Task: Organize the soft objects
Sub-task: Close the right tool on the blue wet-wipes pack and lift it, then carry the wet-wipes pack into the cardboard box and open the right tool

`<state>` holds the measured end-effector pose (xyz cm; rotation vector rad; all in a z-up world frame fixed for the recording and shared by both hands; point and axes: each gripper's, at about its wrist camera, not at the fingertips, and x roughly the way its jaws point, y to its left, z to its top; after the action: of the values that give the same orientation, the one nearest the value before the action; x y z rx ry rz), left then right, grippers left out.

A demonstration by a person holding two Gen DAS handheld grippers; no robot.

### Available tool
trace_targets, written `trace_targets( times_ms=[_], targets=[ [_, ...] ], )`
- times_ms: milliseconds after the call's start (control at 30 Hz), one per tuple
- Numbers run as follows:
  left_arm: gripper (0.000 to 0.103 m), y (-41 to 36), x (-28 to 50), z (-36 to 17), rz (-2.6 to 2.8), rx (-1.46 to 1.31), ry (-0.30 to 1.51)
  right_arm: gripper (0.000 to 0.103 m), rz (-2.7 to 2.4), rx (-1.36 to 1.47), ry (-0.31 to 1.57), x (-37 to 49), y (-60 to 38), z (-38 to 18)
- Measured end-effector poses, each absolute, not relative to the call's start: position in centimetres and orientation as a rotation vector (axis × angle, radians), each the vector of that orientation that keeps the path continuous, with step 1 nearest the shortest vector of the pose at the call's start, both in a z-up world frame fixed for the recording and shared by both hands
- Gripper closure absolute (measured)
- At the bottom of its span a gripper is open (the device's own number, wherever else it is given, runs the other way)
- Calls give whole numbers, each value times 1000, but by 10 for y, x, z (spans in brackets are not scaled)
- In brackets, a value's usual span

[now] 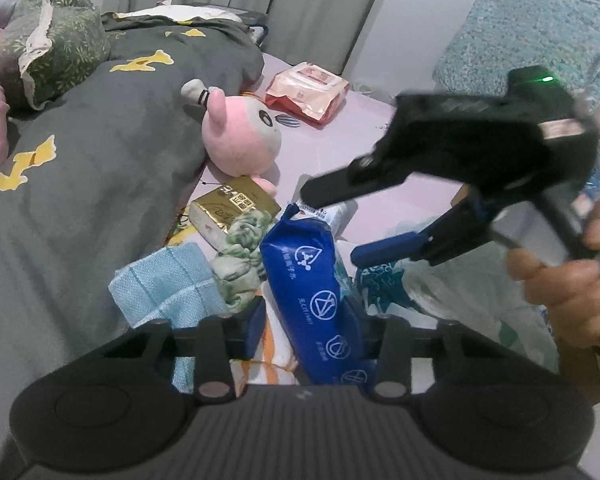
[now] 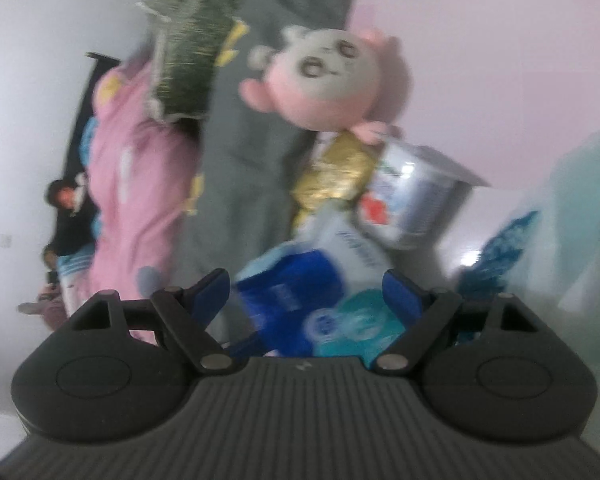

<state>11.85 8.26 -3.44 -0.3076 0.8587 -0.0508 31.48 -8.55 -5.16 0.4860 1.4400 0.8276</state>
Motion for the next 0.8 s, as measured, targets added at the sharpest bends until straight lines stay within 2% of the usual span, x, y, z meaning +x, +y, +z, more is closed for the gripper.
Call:
trace_targets(
  times_ms=[33, 367, 567, 800],
  targets=[
    [67, 83, 118, -35, -48, -309, 858, 19, 822, 475, 1450, 317, -84, -57],
    [70, 94, 120, -42, -55, -372, 862, 17, 864, 505, 1518, 331, -71, -92],
    [72, 90, 119, -30, -51, -362, 840, 20, 916, 479, 1467, 320, -80, -72],
    [72, 71, 110, 10, -38, -283, 768, 23, 958, 581, 1397, 308, -107, -42]
  ],
)
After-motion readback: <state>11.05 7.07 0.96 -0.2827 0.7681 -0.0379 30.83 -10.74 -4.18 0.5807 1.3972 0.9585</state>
